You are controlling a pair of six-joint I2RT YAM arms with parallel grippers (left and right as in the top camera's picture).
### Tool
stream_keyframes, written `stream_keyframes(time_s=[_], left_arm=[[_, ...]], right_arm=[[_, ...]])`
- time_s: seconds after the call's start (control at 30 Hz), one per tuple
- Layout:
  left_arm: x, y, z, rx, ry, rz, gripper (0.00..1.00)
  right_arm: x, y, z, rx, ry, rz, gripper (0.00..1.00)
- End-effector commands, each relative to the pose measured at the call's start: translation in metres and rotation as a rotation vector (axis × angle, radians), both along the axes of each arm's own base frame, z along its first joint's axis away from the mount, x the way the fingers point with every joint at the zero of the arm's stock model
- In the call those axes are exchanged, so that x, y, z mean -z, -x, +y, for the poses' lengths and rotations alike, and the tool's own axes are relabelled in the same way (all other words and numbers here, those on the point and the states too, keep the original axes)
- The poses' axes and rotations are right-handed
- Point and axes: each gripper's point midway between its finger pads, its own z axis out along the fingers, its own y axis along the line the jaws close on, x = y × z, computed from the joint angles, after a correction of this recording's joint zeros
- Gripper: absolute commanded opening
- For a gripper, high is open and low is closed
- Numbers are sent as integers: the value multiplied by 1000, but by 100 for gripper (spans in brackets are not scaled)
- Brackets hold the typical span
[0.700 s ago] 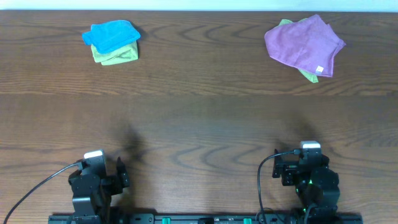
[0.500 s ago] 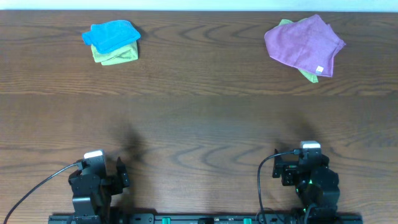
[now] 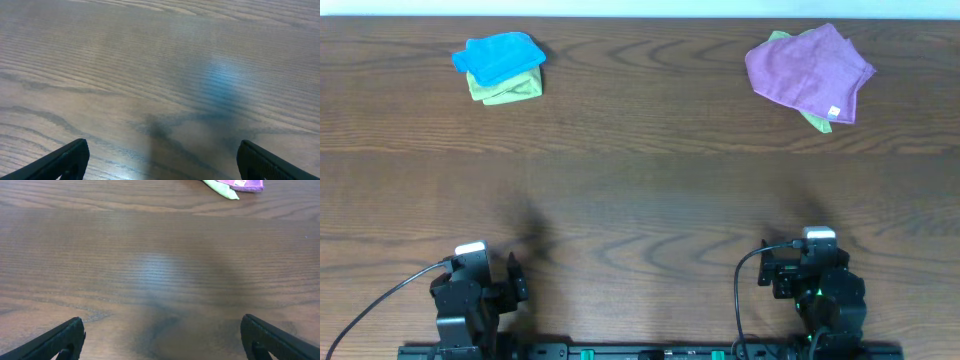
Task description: Fold the cloth
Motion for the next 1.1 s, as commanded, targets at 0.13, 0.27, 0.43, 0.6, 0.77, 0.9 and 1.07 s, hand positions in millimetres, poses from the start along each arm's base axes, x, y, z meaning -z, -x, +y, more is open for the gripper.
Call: stream_keyframes(time_s=[0.13,0.27,0.43,0.6,0.77,0.9,1.07], left_arm=[[2,0,1,-1,-13,3,96],[2,0,1,-1,-14,3,95],[2,0,1,-1,-14,3,96],[2,0,1,-1,-14,3,95],[2,0,1,-1,-14,3,95],[2,0,1,-1,-14,3,95],[2,0,1,-1,-14,3,95]], right_arm=[[3,1,-3,12,12,3,99],[3,1,-3,12,12,3,99],[3,1,-3,13,13,3,99],[3,1,-3,13,13,3,99],[-3,-4,-5,40,-20,-28,99],[-19,-9,-13,135,-113,-31,99],[-67,-30,-36,263,-143,44,99]])
